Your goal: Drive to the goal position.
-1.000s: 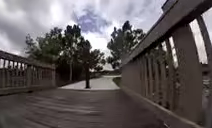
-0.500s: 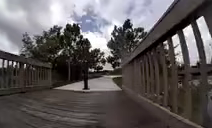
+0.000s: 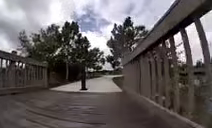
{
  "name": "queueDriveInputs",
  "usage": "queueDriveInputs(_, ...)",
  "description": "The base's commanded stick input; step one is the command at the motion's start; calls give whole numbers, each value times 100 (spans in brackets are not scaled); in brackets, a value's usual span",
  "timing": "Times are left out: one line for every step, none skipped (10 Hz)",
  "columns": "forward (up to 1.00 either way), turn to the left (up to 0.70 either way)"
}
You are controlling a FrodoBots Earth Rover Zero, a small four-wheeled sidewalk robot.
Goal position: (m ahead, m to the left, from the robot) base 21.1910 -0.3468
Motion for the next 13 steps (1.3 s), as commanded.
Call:
queueDriveInputs(60, 1)
queueDriveInputs(60, 1)
queueDriveInputs(60, 1)
queueDriveInputs(60, 1)
queueDriveInputs(60, 1)
queueDriveInputs(60, 1)
queueDriveInputs(60, 1)
queueDriveInputs(60, 1)
queueDriveInputs(60, 1)
queueDriveInputs(60, 1)
queueDriveInputs(60, 1)
queueDriveInputs(60, 1)
queueDriveInputs(60, 1)
